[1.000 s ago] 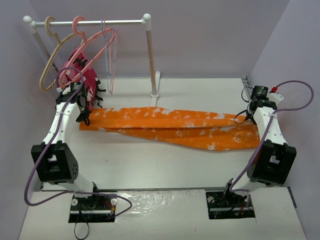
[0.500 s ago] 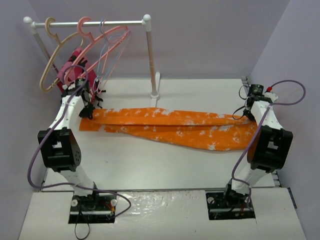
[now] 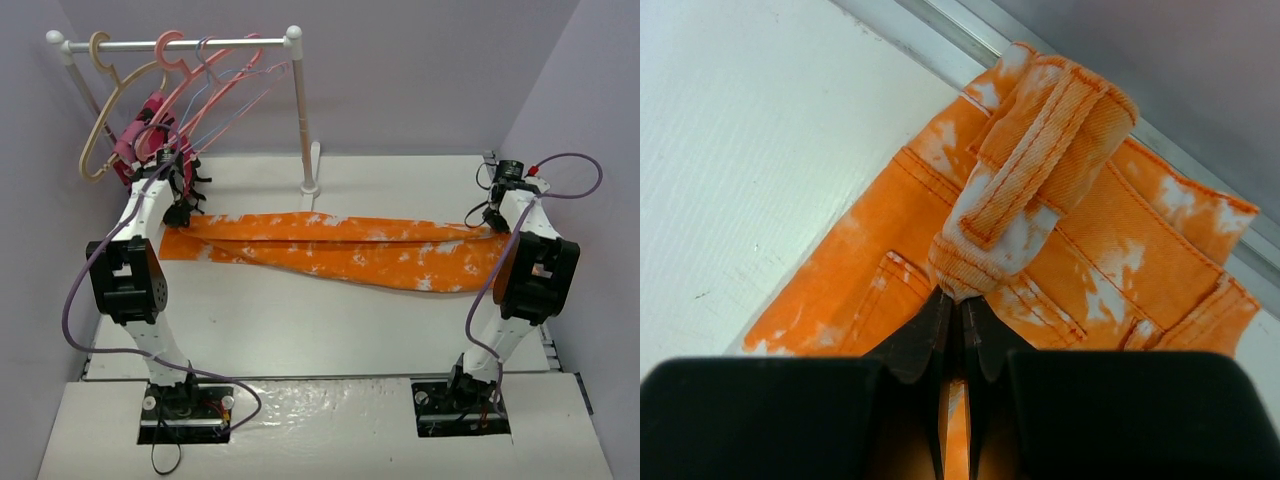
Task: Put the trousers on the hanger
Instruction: Fold the trousers at the center of the board.
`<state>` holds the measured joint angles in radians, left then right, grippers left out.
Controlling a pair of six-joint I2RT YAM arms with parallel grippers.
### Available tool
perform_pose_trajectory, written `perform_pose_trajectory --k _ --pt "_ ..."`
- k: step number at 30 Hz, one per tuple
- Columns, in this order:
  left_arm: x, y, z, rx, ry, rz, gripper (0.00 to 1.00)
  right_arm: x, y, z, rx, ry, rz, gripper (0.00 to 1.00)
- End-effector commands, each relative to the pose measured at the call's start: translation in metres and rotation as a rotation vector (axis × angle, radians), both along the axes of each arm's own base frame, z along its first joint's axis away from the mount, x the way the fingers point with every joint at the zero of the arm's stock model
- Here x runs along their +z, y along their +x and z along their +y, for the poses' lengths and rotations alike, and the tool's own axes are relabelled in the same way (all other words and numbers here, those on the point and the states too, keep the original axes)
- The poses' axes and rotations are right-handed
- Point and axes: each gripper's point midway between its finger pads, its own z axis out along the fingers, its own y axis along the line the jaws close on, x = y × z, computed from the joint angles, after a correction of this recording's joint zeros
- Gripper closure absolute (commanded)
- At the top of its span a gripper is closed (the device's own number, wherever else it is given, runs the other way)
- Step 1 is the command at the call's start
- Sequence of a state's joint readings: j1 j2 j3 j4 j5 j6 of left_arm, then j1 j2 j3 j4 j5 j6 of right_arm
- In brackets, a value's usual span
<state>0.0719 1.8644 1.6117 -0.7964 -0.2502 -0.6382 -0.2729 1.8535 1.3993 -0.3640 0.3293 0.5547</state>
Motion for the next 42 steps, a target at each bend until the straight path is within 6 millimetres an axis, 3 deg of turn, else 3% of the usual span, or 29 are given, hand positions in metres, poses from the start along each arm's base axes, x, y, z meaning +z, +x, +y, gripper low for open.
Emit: perform_pose_trajectory --k 1,5,8,11,13,15,18,20,25,28,32,34,36,42 --pt "0.038 0.013 0.041 0.086 0.148 -0.071 0.97 0.028 0.025 -0.038 -0.052 -0.120 -0.084 0.85" --pt "0.043 0.021 0.041 0.075 0.146 -0.090 0.84 0.030 0.039 -0.034 -0.014 -0.094 -0.104 0.73" --pt "0.053 0.034 0.037 0.046 0.124 -0.135 0.68 0.041 0.051 -0.028 0.037 -0.076 -0.138 0.63" --pt "0.068 0.046 0.031 -0.001 0.104 -0.191 0.49 0.072 0.063 -0.019 0.099 -0.085 -0.200 0.52" --pt "0.085 0.050 0.026 -0.036 0.093 -0.251 0.38 0.096 0.070 -0.007 0.150 -0.089 -0.256 0.39" --pt "0.099 0.048 0.024 -0.055 0.091 -0.286 0.28 0.124 0.074 0.008 0.214 -0.092 -0.315 0.30" --pt "0.108 0.032 0.014 -0.085 0.072 -0.296 0.23 0.151 0.076 0.047 0.343 -0.073 -0.375 0.25" --pt "0.102 0.016 0.007 -0.101 0.055 -0.281 0.23 0.148 0.072 0.069 0.402 -0.059 -0.369 0.25" --pt "0.072 -0.026 -0.020 -0.147 -0.027 -0.244 0.23 0.118 0.057 0.164 0.602 0.024 -0.351 0.25" --pt "0.036 -0.056 -0.030 -0.170 -0.054 -0.164 0.23 0.098 0.050 0.237 0.765 0.056 -0.360 0.26" --pt "0.022 -0.084 -0.035 -0.201 -0.056 -0.131 0.23 0.067 0.029 0.325 0.985 0.083 -0.326 0.26" --pt "0.015 -0.096 -0.034 -0.212 -0.048 -0.120 0.23 0.049 0.024 0.345 1.040 0.087 -0.298 0.26" --pt "0.010 -0.105 -0.036 -0.216 -0.054 -0.112 0.23 0.041 0.022 0.382 1.132 0.124 -0.317 0.26" --pt "0.008 -0.117 -0.036 -0.221 -0.051 -0.094 0.23 -0.006 0.025 0.433 1.253 0.108 -0.247 0.26"
